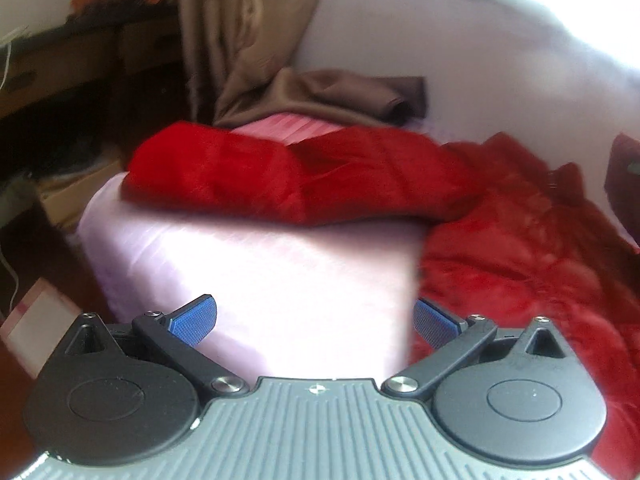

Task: Fold large clothes
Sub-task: 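Carry the sleeve cuff with the right gripper across the jacket body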

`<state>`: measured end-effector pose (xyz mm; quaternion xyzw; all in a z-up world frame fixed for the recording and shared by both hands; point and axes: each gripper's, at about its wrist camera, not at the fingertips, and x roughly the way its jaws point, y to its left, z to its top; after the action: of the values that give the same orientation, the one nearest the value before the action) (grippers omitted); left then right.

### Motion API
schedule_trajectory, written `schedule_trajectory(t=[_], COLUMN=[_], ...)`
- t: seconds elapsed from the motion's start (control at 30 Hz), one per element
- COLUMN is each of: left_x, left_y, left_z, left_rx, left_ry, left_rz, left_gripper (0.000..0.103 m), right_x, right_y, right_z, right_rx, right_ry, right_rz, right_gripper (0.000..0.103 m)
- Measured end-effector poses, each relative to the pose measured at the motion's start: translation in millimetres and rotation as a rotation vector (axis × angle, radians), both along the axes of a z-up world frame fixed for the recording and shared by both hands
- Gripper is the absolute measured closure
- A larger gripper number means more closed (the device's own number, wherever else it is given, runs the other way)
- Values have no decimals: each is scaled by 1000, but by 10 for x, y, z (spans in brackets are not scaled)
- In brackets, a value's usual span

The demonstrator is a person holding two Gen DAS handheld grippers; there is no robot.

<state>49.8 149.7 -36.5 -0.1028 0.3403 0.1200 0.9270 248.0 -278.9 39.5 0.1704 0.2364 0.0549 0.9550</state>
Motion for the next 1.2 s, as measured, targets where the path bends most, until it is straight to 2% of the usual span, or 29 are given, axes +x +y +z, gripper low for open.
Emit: schedule_trajectory(t=[0.23,0.47,0.63,0.8,0.9,0.97,1.13,1.17,1.2], left_x=[66,207,243,337,444,524,722,764,788], left_y=[372,704,1024,1417,1667,1812,2049,2081,2114], left_z=[-118,-204,-237,-345,-430,-476,-574,-600,-620], left_rx=[-45,-141,-234,-292,-355,-397,-498,-515,-538], left_ry=[26,17,-18,-15,-1,5,-3,-5,-8], left_rz=[73,125,179,257,305,316,341,342,348], left_gripper=[0,0,0,0,0,2,3,5,15], right_x=[167,231,224,43,-2,-14,54,58,62], right_y=[1033,1468,1746,2068,2197,2185,2047,2022,2006], right_z=[-498,-948,-1055,-1203,-1258,-1257,-1228,-1222,-1221], right_rx=[-78,-200,-377,-655,-761,-759,-657,-641,-630], right_ry=[108,172,167,96,78,78,89,91,91], right_rz=[118,187,218,221,211,210,214,213,213], right_gripper=[92,92,90,88,88,88,85,85,85])
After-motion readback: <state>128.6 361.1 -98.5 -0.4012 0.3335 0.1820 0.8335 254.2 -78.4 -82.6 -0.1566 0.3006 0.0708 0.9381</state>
